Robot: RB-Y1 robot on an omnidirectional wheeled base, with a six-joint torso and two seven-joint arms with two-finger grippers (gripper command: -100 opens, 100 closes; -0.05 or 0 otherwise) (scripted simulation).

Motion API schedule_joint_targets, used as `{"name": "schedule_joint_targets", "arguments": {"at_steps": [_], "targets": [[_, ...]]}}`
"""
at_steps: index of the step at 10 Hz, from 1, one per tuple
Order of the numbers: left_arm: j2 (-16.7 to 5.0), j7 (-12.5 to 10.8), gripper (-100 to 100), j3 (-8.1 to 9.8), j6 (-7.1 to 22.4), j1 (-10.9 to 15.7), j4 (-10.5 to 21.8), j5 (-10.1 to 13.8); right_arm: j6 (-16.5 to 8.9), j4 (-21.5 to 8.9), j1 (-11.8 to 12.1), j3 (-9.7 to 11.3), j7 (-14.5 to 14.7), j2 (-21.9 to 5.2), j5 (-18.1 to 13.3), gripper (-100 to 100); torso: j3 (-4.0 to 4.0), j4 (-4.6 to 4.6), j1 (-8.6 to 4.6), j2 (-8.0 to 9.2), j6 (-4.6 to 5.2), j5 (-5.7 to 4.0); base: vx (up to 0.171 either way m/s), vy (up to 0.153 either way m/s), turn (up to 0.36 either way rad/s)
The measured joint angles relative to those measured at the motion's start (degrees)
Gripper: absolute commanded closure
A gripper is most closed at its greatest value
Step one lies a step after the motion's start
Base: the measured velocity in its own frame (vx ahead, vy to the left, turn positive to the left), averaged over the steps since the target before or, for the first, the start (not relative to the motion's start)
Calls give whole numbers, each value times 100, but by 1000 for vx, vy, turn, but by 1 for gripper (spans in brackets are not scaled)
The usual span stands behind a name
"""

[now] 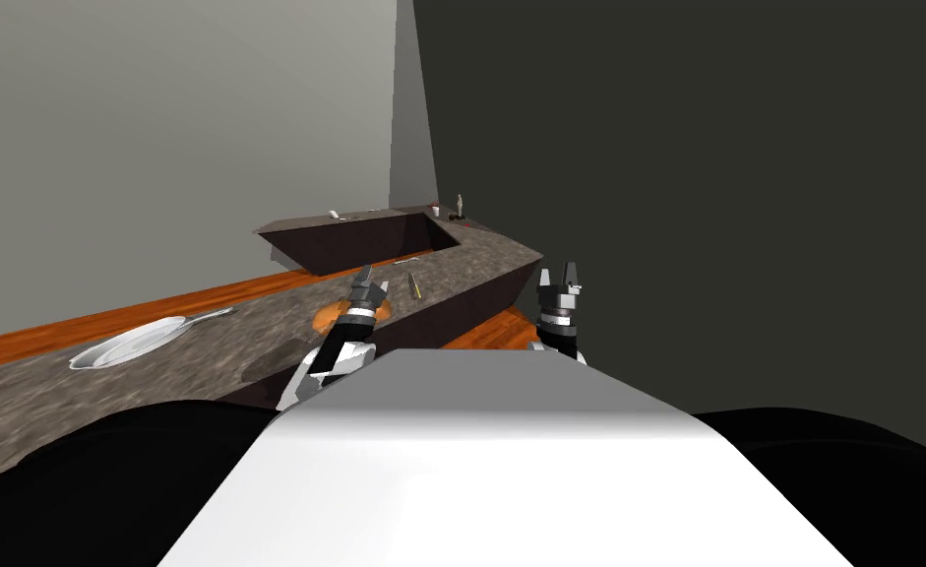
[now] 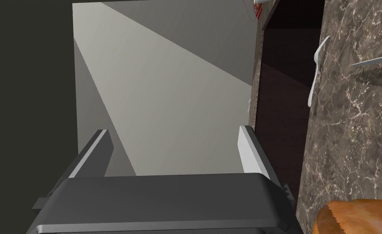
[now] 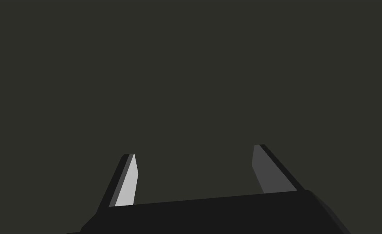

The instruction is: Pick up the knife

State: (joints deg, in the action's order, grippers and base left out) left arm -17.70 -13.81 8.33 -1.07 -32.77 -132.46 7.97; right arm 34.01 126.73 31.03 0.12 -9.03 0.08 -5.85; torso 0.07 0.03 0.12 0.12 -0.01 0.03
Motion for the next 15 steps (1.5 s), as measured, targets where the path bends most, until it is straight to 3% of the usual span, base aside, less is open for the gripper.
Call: {"name": "schedule_joint_targets", "arguments": {"at_steps": [12,15], "targets": [[-1153,-640,-100,49,1737,-96,88,537,0,0,1,-1,0,0,0,0,-3,-1,11,-5,-3,3,-35,29,-177],[-1549,-813,-100,37,2199,-76,151,732,0,0,0,0,0,-1,0,0,-1,0,14,-2,2,3,-37,40,-180]]}}
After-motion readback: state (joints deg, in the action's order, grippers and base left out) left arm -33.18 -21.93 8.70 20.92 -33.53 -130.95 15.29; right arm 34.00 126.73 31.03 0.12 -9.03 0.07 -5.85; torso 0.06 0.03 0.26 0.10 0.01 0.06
